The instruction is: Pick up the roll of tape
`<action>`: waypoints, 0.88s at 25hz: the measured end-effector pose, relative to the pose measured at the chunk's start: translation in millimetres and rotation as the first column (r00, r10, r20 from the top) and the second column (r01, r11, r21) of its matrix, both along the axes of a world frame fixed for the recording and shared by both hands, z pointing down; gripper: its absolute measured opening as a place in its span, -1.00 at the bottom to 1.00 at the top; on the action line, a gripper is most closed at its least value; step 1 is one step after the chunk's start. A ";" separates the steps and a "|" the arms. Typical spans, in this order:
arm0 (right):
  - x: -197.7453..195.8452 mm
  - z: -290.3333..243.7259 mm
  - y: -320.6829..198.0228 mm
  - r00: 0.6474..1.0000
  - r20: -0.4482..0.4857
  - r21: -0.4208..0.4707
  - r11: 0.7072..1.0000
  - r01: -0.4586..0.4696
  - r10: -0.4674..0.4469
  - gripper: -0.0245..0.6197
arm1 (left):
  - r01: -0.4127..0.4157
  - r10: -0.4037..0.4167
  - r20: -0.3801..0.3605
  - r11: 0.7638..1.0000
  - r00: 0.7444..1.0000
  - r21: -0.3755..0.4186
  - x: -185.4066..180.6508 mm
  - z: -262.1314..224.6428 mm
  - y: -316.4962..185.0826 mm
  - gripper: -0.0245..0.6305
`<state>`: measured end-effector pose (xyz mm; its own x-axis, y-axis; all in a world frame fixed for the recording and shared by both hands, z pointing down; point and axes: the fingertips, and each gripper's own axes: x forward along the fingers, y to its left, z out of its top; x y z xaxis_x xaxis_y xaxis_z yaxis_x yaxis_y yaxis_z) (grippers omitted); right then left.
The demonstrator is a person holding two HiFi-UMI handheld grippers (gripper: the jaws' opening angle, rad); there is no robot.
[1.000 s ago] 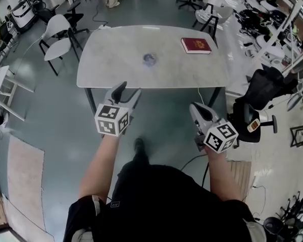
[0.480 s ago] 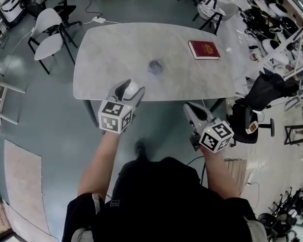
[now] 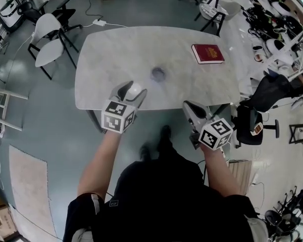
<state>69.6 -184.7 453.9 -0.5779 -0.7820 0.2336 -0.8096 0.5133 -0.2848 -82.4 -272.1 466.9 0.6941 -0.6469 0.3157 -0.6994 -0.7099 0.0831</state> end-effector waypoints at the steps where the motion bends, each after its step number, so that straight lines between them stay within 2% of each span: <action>1: 3.6 2.6 -8.5 1.000 0.006 -0.001 1.000 0.000 0.000 -0.91 | -0.008 0.008 0.016 1.000 1.000 -0.001 5.0 4.4 -6.8 -0.16; 7: 35.3 17.0 -60.9 0.998 0.059 -0.017 1.000 0.007 -0.006 -0.91 | -0.046 0.051 0.122 0.998 0.991 -0.048 44.3 36.2 -50.0 -0.16; 12: 65.8 27.4 -109.3 0.996 0.094 -0.040 0.999 0.017 -0.013 -0.91 | -0.093 0.114 0.205 0.990 0.972 -0.108 82.3 60.3 -88.7 -0.16; 17: 90.3 47.5 -152.0 0.993 0.113 -0.074 0.996 0.041 -0.032 -0.91 | -0.148 0.189 0.303 0.977 0.934 -0.155 119.0 93.8 -125.7 -0.16; 22: 112.6 63.2 -189.6 0.991 0.122 -0.112 0.991 0.074 -0.060 -0.91 | -0.165 0.233 0.353 0.963 0.906 -0.212 149.3 126.8 -154.7 -0.16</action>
